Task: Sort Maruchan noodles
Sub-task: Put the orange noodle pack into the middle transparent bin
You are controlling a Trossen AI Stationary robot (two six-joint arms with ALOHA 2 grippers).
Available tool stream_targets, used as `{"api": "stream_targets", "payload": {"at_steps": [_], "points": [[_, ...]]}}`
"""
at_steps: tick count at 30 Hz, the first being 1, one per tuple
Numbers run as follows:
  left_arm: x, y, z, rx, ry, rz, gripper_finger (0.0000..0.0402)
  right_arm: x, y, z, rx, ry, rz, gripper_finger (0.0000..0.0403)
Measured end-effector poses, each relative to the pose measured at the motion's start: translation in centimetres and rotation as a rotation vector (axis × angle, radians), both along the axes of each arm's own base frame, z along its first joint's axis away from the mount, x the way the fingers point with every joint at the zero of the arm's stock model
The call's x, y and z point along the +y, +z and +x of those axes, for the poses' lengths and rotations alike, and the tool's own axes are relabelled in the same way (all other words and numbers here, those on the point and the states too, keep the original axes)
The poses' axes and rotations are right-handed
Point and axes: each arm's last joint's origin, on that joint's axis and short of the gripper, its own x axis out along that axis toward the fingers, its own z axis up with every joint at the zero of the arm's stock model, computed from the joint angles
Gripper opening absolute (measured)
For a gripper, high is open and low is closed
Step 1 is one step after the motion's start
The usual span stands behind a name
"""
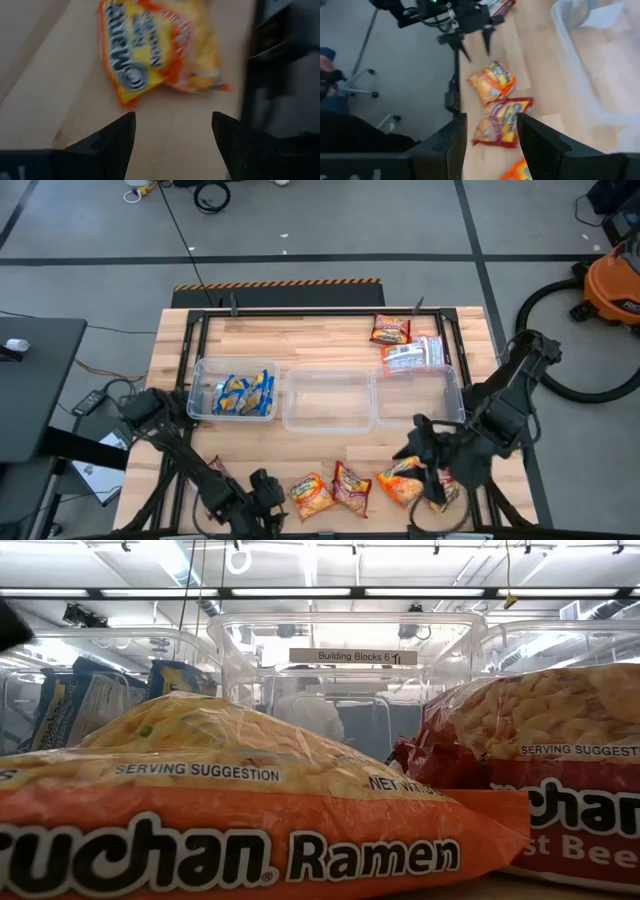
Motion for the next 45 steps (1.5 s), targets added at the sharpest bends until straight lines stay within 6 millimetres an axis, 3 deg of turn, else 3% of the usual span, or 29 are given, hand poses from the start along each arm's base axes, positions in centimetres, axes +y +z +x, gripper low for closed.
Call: {"api": "stream_targets", "payload": {"at_steps": [5, 11, 15, 22, 26, 30, 34, 39, 45], "points": [[0.8, -2.0, 1.0, 0.03, 0.035, 0.064, 0.0267, 1.1, 0.0, -1.2, -0.001, -0.02, 0.057, 0.0178], [2.0, -2.3, 1.9, 0.056, 0.061, 0.091, 0.0253, 1.9, 0.1, -2.2, -0.002, -0.005, 0.08, 0.0178], [2.0, -2.3, 2.5, 0.085, -0.019, 0.06, 0.019, 2.0, 0.1, -2.3, -0.005, -0.005, 0.078, 0.0178], [2.0, -2.3, 2.6, 0.105, -0.066, 0.044, 0.0035, 1.9, 0.1, -2.2, -0.028, -0.015, 0.05, 0.0178], [1.8, -1.5, 3.0, 0.113, -0.031, -0.122, 0.0014, 1.9, 0.1, -2.2, -0.027, 0.0, 0.053, 0.0178], [1.5, 1.9, 2.9, 0.046, -0.024, -0.3, 0.0012, 2.1, 0.3, -2.1, -0.049, 0.013, 0.068, 0.0178], [2.8, 6.9, 2.4, -0.058, 0.038, -0.43, 0.0011, 2.2, 0.6, -1.9, -0.085, 0.028, 0.051, 0.0178], [6.1, 14.2, 1.7, -0.341, 0.14, -0.509, 0.0011, 2.2, 1.1, -1.5, -0.186, 0.026, -0.026, 0.0178], [11.4, 19.9, 0.9, -0.595, 0.293, -0.466, 0.001, 1.6, 2.2, 0.0, -0.357, -0.027, -0.185, 0.0179]]}}
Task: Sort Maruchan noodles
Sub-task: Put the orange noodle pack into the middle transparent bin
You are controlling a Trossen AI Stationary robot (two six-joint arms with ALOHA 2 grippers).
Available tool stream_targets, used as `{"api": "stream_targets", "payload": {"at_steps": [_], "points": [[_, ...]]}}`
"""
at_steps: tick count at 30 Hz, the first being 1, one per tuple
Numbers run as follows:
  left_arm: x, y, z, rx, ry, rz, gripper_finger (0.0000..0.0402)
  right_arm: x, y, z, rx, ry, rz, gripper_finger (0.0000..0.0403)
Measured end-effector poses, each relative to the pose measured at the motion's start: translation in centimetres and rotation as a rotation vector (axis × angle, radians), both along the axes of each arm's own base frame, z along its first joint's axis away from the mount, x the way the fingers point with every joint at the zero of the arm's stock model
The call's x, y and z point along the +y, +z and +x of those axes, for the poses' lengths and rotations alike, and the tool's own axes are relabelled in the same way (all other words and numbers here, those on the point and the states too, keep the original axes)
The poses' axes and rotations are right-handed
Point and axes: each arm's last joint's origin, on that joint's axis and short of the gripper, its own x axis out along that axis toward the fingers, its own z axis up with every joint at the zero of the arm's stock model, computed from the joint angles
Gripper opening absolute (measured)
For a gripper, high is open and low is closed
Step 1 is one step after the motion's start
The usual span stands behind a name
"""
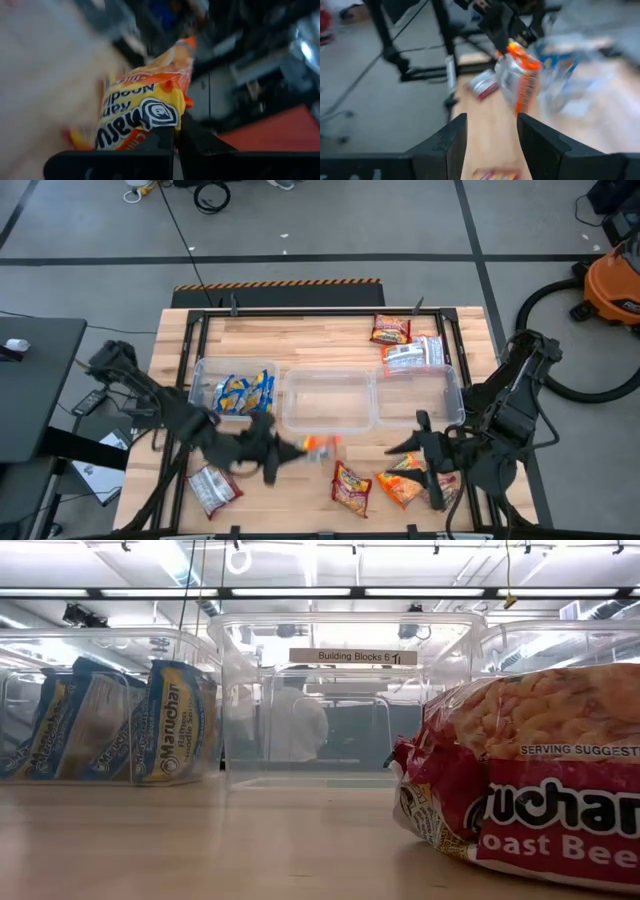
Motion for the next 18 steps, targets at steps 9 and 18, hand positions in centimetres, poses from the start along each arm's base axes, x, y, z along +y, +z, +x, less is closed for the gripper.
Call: {"api": "stream_targets", "payload": {"at_steps": [9, 18], "points": [[8.1, 2.4, 1.6, -0.05, 0.111, 0.075, 0.001, -2.8, 1.8, 3.1, -0.155, -0.182, -0.417, 0.0179], [16.6, 2.1, 3.2, -0.003, 0.105, 0.163, 0.0009, -8.5, 2.3, 6.9, -0.097, -0.412, -0.591, 0.0211]]}}
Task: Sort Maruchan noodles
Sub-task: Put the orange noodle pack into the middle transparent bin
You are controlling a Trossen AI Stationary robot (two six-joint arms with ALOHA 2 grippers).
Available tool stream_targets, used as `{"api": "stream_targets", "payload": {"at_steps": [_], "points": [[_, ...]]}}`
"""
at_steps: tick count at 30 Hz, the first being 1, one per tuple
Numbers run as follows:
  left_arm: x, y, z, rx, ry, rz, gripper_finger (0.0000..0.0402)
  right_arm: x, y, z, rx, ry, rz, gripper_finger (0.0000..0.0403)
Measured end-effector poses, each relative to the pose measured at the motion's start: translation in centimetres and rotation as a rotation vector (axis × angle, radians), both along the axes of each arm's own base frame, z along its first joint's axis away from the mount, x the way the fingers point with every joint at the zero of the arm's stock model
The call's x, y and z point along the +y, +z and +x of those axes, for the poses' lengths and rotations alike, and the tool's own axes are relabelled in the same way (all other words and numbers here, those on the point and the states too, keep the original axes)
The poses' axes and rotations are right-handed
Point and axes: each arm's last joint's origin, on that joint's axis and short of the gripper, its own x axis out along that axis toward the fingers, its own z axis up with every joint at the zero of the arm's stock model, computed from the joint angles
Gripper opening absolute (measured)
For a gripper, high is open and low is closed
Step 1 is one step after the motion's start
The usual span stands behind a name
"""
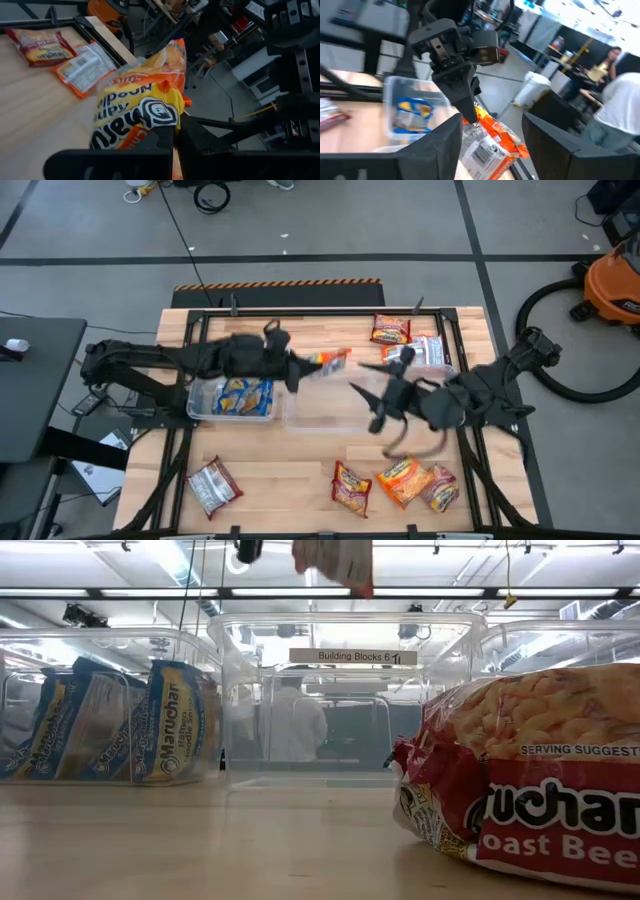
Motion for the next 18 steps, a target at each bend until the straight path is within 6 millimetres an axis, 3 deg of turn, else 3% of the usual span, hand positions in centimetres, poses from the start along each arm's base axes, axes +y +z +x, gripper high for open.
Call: {"api": "stream_targets", "payload": {"at_steps": [9, 15, 18], "points": [[5.0, -0.7, -0.9, 0.09, -0.105, -0.112, 0.0009, -5.2, 0.2, 2.6, -0.015, 0.062, 0.1, 0.0276], [7.7, -0.3, -1.8, 0.054, -0.136, -0.228, 0.0009, -8.3, 0.3, 3.6, 0.039, 0.169, 0.054, 0.0281], [9.3, 0.0, -2.3, 0.021, -0.114, -0.266, 0.0009, -9.9, 1.4, 3.5, 0.026, 0.17, 0.026, 0.028]]}}
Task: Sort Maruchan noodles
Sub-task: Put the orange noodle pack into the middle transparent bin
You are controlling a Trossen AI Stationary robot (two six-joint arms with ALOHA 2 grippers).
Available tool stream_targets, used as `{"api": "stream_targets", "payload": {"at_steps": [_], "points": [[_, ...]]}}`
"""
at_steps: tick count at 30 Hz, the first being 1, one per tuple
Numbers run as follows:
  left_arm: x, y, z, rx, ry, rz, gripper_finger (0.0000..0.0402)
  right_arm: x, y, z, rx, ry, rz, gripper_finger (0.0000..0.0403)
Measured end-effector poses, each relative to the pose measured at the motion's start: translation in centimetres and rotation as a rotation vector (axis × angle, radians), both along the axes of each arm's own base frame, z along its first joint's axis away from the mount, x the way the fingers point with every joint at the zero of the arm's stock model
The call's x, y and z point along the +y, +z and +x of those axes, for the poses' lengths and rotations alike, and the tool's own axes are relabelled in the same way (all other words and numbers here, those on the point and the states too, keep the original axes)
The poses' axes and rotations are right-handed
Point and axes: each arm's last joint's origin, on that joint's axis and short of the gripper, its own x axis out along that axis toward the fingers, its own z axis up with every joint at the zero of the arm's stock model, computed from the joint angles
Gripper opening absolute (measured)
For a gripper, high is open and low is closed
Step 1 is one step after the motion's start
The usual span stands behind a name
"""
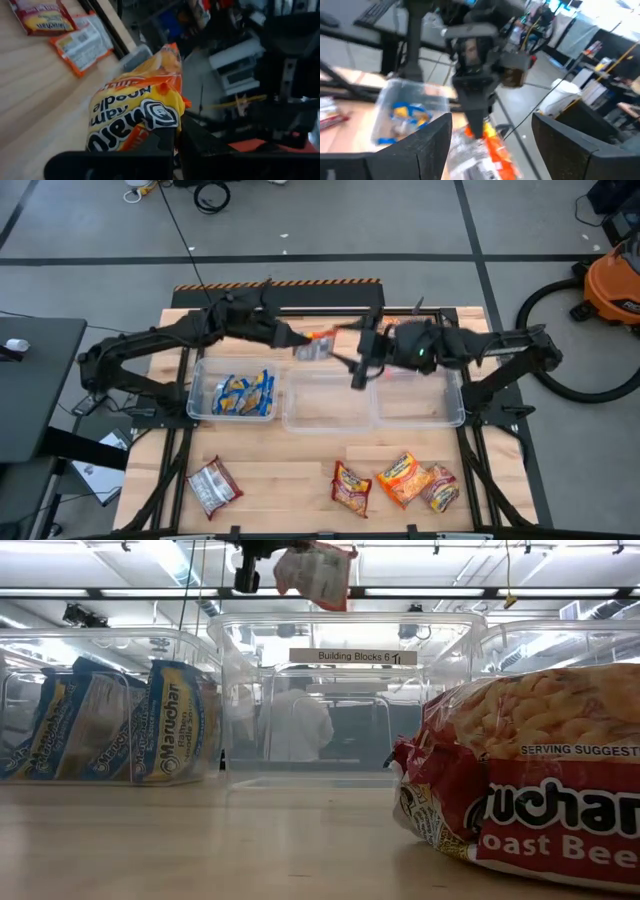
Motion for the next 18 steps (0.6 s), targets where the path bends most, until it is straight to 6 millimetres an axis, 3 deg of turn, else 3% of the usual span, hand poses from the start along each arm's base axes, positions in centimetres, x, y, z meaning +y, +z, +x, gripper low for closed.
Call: {"api": "stream_targets", "payload": {"at_steps": [4, 9, 13, 18], "points": [[1.0, 0.0, -0.5, -0.019, -0.12, 0.078, 0.0009, -1.8, 1.7, -0.8, -0.029, 0.003, 0.004, 0.028], [0.4, -1.4, -1.0, 0.084, -0.281, 0.108, 0.0009, -3.3, 0.6, -1.1, 0.086, 0.028, 0.045, 0.0277], [0.5, -3.2, -1.5, 0.223, -0.336, 0.121, 0.0009, -3.5, -0.1, -1.4, 0.156, 0.027, 0.076, 0.0277], [1.5, -4.3, -0.5, 0.207, -0.398, 0.103, 0.0009, -2.9, -0.3, -1.5, 0.17, 0.035, 0.114, 0.0277]]}}
